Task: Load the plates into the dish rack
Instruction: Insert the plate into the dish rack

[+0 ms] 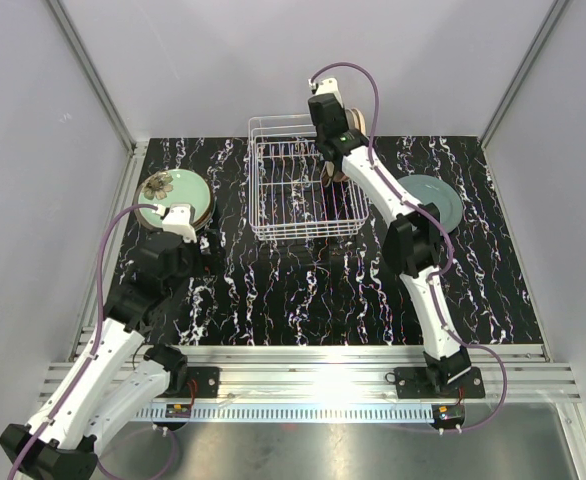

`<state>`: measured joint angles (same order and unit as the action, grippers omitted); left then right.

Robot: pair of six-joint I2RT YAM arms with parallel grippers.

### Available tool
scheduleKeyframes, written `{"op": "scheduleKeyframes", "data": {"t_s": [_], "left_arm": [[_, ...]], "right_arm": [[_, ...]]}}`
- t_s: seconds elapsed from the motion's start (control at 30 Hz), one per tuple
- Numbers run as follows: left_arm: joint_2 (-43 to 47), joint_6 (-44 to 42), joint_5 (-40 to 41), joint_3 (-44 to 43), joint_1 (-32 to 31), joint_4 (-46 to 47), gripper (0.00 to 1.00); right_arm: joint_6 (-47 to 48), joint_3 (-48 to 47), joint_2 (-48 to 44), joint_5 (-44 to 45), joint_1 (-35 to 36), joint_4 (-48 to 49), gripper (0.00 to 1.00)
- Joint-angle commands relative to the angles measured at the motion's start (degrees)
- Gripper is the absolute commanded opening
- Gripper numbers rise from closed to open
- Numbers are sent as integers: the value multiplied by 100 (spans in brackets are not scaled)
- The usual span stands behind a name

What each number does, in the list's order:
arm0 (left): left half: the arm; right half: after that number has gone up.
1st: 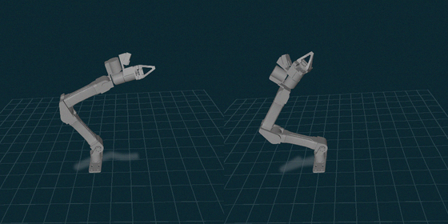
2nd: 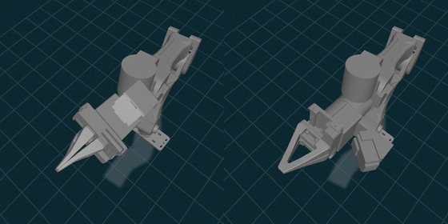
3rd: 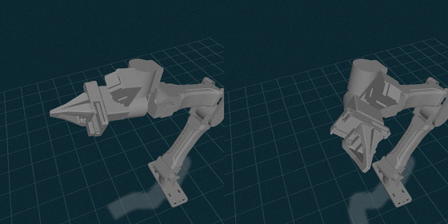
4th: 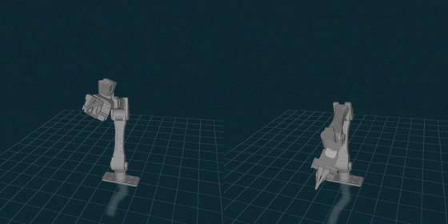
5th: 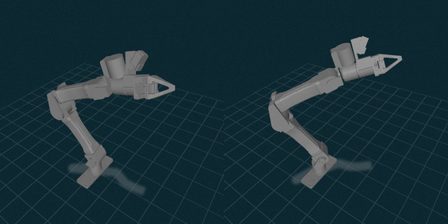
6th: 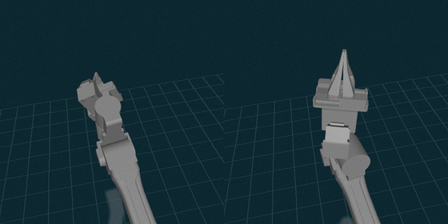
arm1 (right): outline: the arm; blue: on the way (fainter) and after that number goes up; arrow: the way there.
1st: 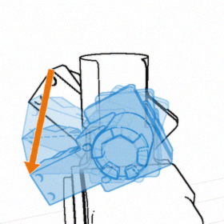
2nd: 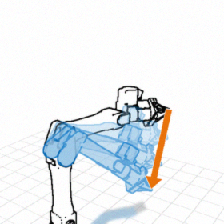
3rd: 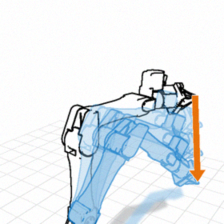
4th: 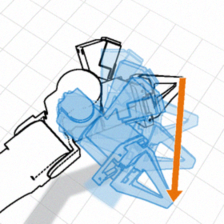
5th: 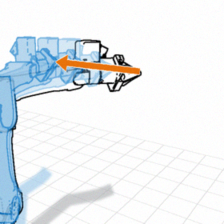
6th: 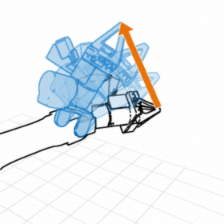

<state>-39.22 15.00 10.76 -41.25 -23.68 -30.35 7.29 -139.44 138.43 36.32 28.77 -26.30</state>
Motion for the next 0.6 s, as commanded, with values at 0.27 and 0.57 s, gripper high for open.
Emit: {"op": "scheduleKeyframes", "data": {"t_s": [0.27, 0.57], "left_arm": [[-33, -59, -22, -278, -40, 178, 99], [-33, -59, -39, -269, -40, 178, 99]], "right_arm": [[80, -84, -88, -186, -91, 1189, 13], [141, -128, -106, -423, -91, 1040, 32]]}}
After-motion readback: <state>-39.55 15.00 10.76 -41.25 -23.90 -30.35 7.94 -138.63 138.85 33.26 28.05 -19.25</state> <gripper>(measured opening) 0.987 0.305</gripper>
